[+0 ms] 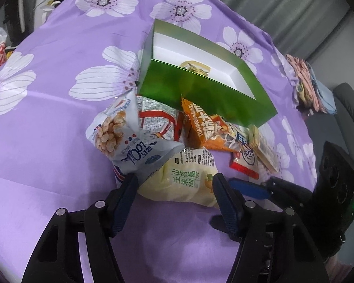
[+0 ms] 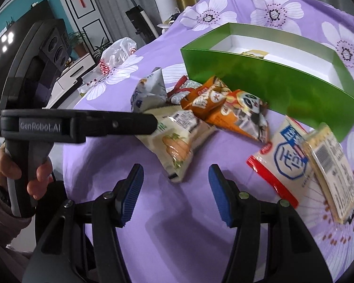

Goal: Organize snacks
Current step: 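Return the right tool to the pile and grasp the white-and-green bag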

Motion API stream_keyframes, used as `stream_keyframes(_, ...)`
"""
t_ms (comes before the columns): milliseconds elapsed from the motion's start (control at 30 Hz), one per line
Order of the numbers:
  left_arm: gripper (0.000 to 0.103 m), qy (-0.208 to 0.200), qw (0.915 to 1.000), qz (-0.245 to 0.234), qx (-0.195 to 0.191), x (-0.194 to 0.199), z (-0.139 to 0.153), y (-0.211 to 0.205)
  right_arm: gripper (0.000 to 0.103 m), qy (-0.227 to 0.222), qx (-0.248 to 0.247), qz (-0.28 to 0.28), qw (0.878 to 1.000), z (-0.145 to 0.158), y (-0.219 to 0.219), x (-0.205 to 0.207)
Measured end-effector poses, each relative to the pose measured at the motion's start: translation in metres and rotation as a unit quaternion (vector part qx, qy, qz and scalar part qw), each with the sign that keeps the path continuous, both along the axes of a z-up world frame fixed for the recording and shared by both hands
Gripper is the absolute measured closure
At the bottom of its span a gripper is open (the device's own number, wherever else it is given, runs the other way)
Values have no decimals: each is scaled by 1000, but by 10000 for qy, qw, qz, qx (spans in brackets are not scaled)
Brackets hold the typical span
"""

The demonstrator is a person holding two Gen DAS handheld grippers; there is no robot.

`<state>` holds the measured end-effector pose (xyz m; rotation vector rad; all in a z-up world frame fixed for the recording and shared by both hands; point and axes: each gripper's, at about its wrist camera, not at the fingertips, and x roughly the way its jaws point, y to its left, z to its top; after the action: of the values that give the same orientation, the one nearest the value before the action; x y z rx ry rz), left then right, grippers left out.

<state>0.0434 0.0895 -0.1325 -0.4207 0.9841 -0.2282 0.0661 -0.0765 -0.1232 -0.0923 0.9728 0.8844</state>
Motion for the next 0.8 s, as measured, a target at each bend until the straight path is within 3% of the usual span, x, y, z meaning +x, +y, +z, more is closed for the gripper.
stream_keyframes(33, 37, 17, 10000, -30, 33, 1, 0, -2, 46, 7, 4, 7, 10000, 0, 1, 1)
stream_keyframes(133, 53, 57, 9998, -169, -67, 3, 2, -6, 46, 57, 50, 41, 10000, -2, 6, 7)
stream_keyframes(533, 53, 387, 9983, -379, -216, 12, -10, -25, 57, 88, -80, 101, 9999, -6, 0, 10)
stream_keyframes(600, 53, 366, 9986, -346, -182, 12, -9, -25, 61, -8, -139, 158, 9998, -5, 0, 9)
stream_keyframes(733, 64, 354, 9990, -249, -84, 13, -8, -23, 78, -29, -153, 140, 9998, -6, -2, 10)
stream_keyframes(800, 66, 335, 9991, -252, -21, 13, -8, -24, 81, -37, -151, 159, 9998, -7, -2, 10)
